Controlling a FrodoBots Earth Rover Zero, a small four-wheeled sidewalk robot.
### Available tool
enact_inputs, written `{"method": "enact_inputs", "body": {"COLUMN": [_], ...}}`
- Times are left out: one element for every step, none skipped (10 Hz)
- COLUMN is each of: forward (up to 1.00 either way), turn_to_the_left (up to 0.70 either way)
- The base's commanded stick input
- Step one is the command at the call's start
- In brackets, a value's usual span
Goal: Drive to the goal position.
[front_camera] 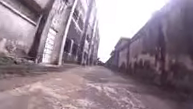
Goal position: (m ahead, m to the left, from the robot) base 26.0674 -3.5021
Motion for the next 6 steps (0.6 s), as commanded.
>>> {"method": "enact_inputs", "body": {"forward": [0.70, 0.70, 0.70, 0.70, 0.70, 0.70], "turn_to_the_left": [0.00, 0.00, 0.00, 0.00, 0.00, 0.00]}}
